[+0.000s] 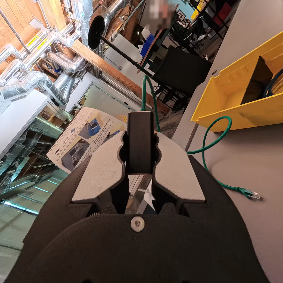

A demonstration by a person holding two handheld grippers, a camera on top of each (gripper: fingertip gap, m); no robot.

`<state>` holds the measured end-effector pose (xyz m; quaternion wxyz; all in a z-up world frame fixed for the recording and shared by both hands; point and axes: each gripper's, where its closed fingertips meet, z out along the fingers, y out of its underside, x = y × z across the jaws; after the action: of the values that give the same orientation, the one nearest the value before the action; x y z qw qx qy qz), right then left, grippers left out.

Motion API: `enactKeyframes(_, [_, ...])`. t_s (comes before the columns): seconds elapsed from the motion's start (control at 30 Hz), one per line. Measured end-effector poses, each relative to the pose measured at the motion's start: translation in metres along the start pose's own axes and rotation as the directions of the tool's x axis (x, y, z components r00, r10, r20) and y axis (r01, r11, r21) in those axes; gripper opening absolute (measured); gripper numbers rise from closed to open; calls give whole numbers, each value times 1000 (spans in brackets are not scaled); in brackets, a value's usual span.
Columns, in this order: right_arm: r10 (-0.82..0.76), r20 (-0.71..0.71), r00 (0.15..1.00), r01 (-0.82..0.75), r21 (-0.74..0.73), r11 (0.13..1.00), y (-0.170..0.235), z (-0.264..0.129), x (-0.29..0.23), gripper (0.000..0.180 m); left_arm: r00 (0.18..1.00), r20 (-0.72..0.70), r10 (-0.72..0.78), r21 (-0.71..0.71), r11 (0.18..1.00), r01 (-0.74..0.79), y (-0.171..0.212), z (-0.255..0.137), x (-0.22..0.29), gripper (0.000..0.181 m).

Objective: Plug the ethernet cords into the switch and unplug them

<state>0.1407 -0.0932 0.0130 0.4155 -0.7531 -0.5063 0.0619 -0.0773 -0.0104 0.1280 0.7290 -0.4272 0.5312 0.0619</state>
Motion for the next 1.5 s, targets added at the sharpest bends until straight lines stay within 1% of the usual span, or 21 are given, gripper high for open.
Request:
enactKeyframes(0.03, [-69,-78,995,74,73,995,-22,-5,4,14,1000,-9,3,14,1000,-3,-3,-1,2,32])
enactKeyframes(0.1, [-196,-223,955,229,132,964,-58,-11,5,15,999,-31,27,52,998,-26,-12,-3,8,32])
enactKeyframes(0.17, [-287,-321,902,340,119,933,-85,-11,4,23,999,-31,42,85,996,-40,-21,-6,11,32])
enactKeyframes(0.23, [-365,-345,865,425,116,897,-105,-7,-4,23,998,-42,50,124,991,-44,-31,-10,14,32])
enactKeyframes(0.27, [-386,-325,863,442,118,889,-111,-1,-9,20,998,-43,45,145,989,-39,-36,-12,15,32])
enactKeyframes(0.33, [-374,-256,891,416,137,899,-117,12,-18,22,998,-56,23,194,981,-11,-49,-18,15,32])
enactKeyframes(0.43, [-332,-279,901,399,233,887,-140,23,-24,37,995,-94,-19,284,958,45,-69,-29,17,32])
enactKeyframes(0.57, [-249,-459,853,428,341,837,-179,12,-16,62,978,-200,-55,395,909,131,-96,-45,27,32])
enactKeyframes(0.6, [-235,-475,848,436,373,819,-187,7,-16,61,969,-240,-63,419,893,162,-102,-49,30,32])
enactKeyframes(0.7, [-270,-365,891,426,467,775,-198,5,-37,60,928,-366,-74,491,832,259,-120,-64,41,32])
enactKeyframes(0.73, [-314,-326,892,440,463,769,-197,7,-45,57,910,-407,-76,506,811,294,-124,-68,44,32])
enactKeyframes(0.8, [-408,-292,865,500,427,754,-192,10,-59,40,881,-467,-72,508,794,334,-126,-73,48,32])
enactKeyframes(0.83, [-404,-311,860,505,406,762,-192,9,-58,39,879,-472,-71,501,798,334,-123,-71,48,32])
enactKeyframes(0.9, [-391,-315,865,486,329,810,-185,8,-53,33,876,-477,-71,471,821,323,-116,-67,51,34])
enactKeyframes(1.0, [-412,-359,838,505,224,833,-176,3,-46,34,882,-466,-70,434,851,297,-109,-59,57,35])
enactKeyframes(1.03, [-416,-362,834,504,192,842,-173,2,-45,35,887,-457,-65,420,863,279,-108,-55,60,35])
enactKeyframes(1.1, [-419,-355,836,494,152,856,-170,2,-47,35,899,-435,-45,372,901,225,-103,-46,68,43])
enactKeyframes(1.23, [-468,-410,783,513,-1,858,-163,4,-43,34,936,-348,46,324,943,74,-94,-34,77,38])
enactKeyframes(1.33, [-475,-428,769,506,-47,861,-161,3,-41,33,947,-307,97,308,951,3,-91,-32,77,36])
enactKeyframes(1.43, [-505,-473,722,534,-83,842,-163,0,-37,33,959,-233,161,294,952,-88,-89,-29,75,36])
enactKeyframes(1.5, [-530,-487,694,547,-123,828,-162,0,-35,32,959,-223,176,267,957,-114,-84,-25,75,36])
